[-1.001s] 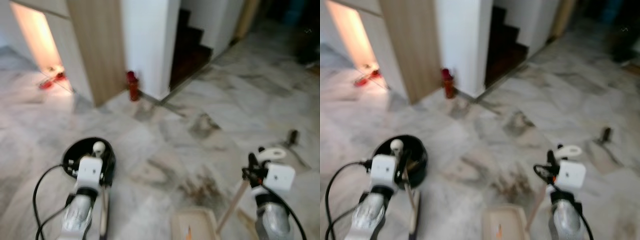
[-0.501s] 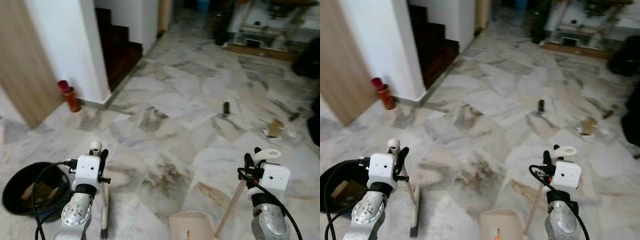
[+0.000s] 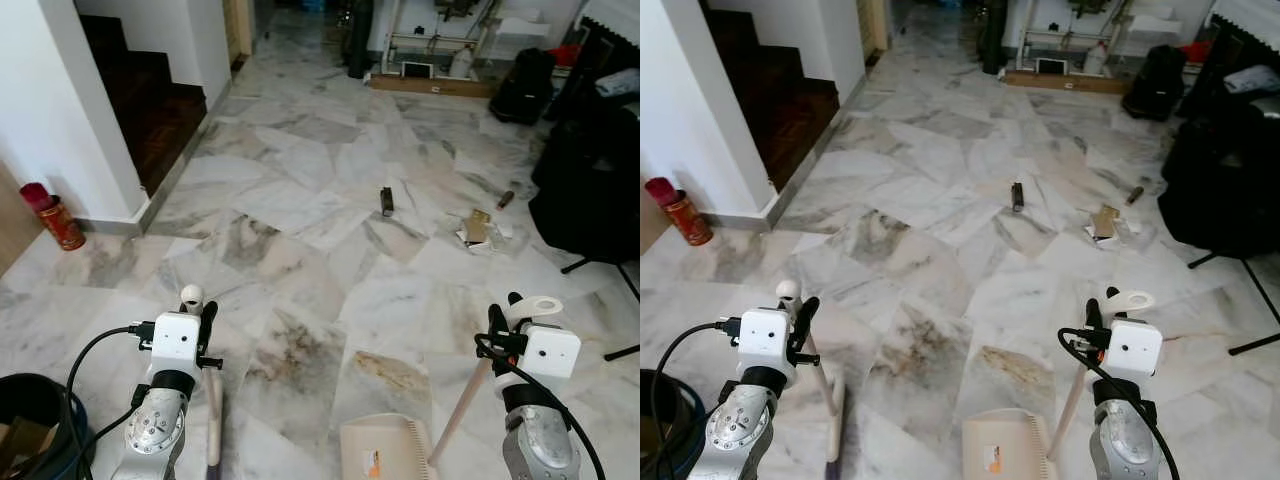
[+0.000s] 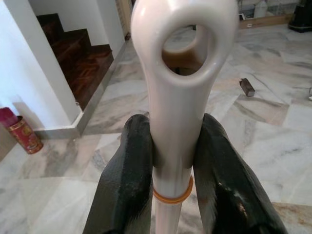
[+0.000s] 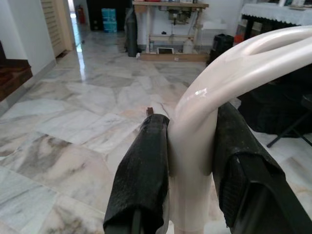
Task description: Sweep floor
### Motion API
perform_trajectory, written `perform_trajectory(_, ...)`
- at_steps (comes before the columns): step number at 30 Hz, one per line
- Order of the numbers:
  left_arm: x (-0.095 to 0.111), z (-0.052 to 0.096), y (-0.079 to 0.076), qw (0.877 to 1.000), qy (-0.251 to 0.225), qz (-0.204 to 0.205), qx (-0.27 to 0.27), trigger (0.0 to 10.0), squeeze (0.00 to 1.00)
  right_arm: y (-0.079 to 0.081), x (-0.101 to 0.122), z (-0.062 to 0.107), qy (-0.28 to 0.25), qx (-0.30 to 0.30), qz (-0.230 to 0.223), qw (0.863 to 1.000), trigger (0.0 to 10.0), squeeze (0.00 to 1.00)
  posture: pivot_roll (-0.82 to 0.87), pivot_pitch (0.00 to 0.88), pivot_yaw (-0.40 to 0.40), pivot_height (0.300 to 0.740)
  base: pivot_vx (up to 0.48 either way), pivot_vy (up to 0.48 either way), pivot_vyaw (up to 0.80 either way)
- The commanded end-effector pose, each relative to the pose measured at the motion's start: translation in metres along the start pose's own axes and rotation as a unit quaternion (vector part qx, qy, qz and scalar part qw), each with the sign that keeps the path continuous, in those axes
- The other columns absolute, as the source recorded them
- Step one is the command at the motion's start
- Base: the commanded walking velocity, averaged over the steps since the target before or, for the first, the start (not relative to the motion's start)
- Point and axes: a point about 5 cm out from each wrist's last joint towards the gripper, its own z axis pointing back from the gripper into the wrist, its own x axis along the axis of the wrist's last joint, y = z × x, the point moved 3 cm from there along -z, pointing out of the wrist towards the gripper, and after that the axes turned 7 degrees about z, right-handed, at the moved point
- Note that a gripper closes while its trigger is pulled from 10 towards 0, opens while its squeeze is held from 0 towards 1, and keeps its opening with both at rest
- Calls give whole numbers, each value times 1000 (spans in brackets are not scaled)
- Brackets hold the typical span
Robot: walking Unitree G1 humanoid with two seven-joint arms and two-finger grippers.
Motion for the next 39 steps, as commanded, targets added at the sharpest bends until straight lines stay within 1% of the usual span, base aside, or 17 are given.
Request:
perform_trajectory(1, 9, -1, 2, 1000, -21, 1, -1, 10000, 0, 0, 10, -3, -19, 0, -1, 1000, 10000, 0, -21, 0, -22, 740, 0, 0, -781)
perform_trajectory(7, 9, -1, 1, 1000, -20, 0, -3, 10000, 0, 1, 7, -2, -14, -3, -7, 1000, 10000, 0, -13, 0, -19, 740, 0, 0, -781)
perform_trajectory(10, 10, -3, 0, 1000, -22, -9, -4, 10000, 0, 1, 7, -4, -15, -2, -6, 1000, 10000, 0, -13, 0, -17, 740, 0, 0, -781)
perform_trajectory(11, 11, -5, 0, 1000, -24, -15, -3, 10000, 0, 1, 8, -5, -17, -1, -6, 1000, 10000, 0, -14, 0, -15, 740, 0, -480, -781)
perform_trajectory(15, 12, -6, 0, 1000, -27, -12, -3, 10000, 0, 1, 10, -6, -21, 0, -5, 1000, 10000, 0, -14, 0, -16, 740, 0, -480, -781)
perform_trajectory(18, 11, -5, -1, 1000, -25, -5, -5, 10000, 0, 1, 11, -6, -24, 2, 1, 1000, 10000, 0, -15, 0, -15, 740, 0, 0, -781)
perform_trajectory(25, 9, -4, 1, 1000, -26, -4, -6, 10000, 0, 6, 15, -4, -37, 6, 0, 999, 10000, 0, -24, 0, -11, 740, 0, 0, 0)
perform_trajectory(30, 10, -5, 0, 1000, -28, 4, -4, 10000, 0, 6, 17, -4, -42, 9, 1, 999, 10000, 0, -21, 0, -26, 740, 0, 0, 0)
perform_trajectory(34, 11, -9, -1, 1000, -29, 11, 3, 10000, 0, 4, 23, -10, -51, 10, 2, 999, 10000, 0, -22, 0, -26, 740, 0, 0, 0)
perform_trajectory(37, 12, -11, -2, 999, -31, 11, 2, 10000, 0, 8, 27, -14, -57, 12, 1, 998, 10000, 0, -25, 0, -32, 740, 0, 0, 0)
perform_trajectory(39, 12, -12, 2, 999, -31, 11, 14, 10000, 0, 10, 28, -14, -58, 7, -7, 998, 10000, 0, -26, 0, -32, 740, 274, 0, 0)
